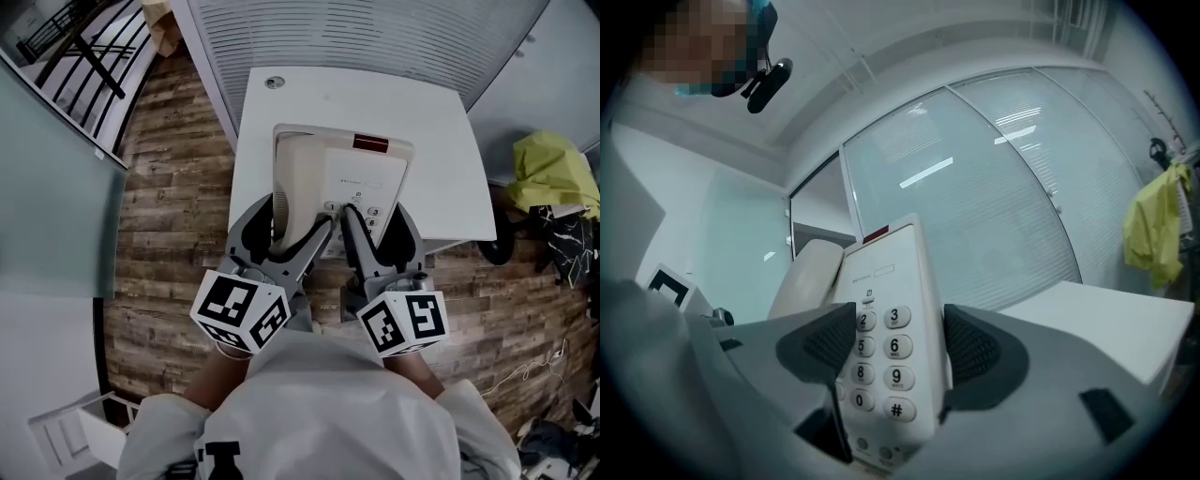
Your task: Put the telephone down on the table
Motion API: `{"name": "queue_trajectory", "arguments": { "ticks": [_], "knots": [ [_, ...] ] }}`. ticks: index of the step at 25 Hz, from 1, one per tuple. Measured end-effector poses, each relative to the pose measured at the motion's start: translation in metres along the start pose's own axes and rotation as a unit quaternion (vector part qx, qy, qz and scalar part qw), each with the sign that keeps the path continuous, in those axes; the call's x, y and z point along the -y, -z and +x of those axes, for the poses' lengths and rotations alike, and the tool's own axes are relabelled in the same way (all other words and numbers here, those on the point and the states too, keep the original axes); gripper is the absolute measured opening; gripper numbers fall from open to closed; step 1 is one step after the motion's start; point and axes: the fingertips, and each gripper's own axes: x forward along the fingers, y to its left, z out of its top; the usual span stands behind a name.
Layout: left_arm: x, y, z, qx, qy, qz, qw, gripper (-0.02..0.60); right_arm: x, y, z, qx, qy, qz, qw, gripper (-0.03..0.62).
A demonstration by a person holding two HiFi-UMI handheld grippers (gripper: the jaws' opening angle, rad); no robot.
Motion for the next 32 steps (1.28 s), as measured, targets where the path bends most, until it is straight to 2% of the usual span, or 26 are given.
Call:
{"name": "queue_trajectory", "arguments": {
  "ticks": [10,17,24,32],
  "knots": [
    [-0.053,-0.030,0.090,-0.012,0.020,0.006,0.9997,0.348,0.039,-0.013,0.096,0.008,0.021,0.007,1.000,0.309],
    [-0.088,-0.046,0.131,-0.018,0.033,0.006,0.9993,0.348,0.051,-0.017,0.148,0.011,0.036,0.009,0.999,0.309],
    [-0.115,-0.051,0.154,-0.026,0.042,0.003,0.9988,0.348,0.055,-0.011,0.181,0.009,0.052,0.011,0.999,0.309],
    [-0.124,-0.045,0.160,-0.032,0.026,-0.013,0.9990,0.348,0.059,-0.004,0.193,-0.012,0.044,0.011,0.999,0.309]
  ]
}}
